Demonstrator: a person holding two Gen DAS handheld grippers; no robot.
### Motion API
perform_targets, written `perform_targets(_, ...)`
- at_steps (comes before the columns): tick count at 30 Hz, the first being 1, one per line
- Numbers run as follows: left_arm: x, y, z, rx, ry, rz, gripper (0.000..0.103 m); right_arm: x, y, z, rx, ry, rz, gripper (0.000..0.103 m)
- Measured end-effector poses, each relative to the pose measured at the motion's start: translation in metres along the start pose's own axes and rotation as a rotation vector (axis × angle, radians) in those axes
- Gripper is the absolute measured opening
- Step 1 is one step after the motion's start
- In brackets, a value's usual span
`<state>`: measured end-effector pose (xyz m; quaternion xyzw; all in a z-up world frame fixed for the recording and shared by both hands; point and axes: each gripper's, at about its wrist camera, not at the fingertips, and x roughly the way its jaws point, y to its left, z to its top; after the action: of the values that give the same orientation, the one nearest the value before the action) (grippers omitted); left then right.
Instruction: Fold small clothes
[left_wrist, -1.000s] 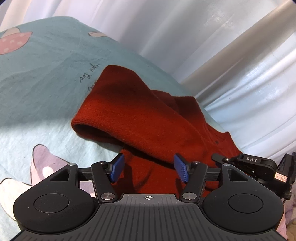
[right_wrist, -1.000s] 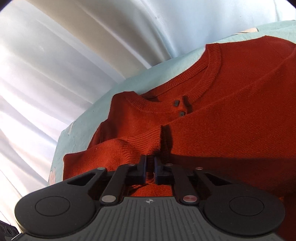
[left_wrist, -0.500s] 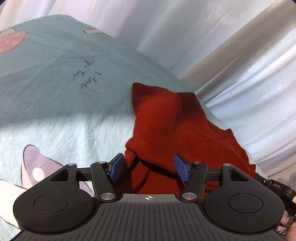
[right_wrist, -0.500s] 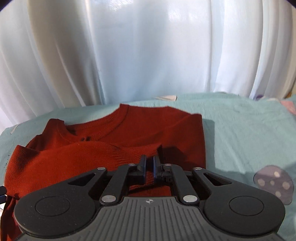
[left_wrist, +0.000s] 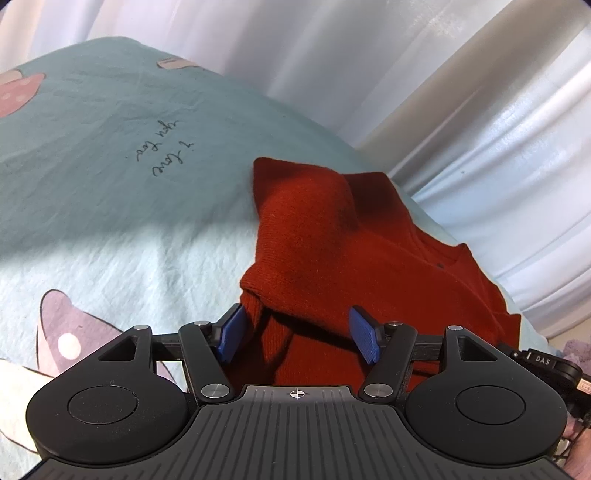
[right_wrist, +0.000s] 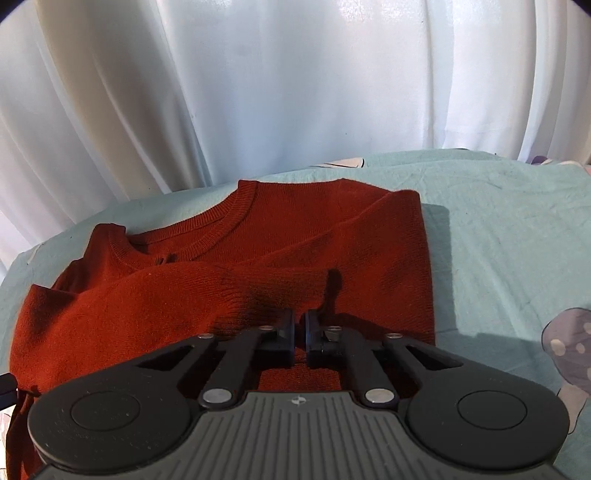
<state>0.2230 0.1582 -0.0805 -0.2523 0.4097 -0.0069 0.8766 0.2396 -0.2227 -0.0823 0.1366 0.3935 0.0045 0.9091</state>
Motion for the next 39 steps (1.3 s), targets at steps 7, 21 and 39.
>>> perform_targets(7,0.0,-0.005,-0.005,0.018,0.001,0.045,0.067,-0.03,-0.02,-0.003,-0.018,-0.117,-0.165,0.003)
perform_targets(21,0.005,-0.015,-0.01,0.068,0.019,0.068,0.071,-0.016,-0.018,-0.011,0.039,-0.043,-0.062,0.005)
perform_targets(39,-0.012,-0.022,-0.027,0.144,0.072,0.119,0.074,-0.027,0.025,-0.023,-0.209,-0.047,0.04,0.01)
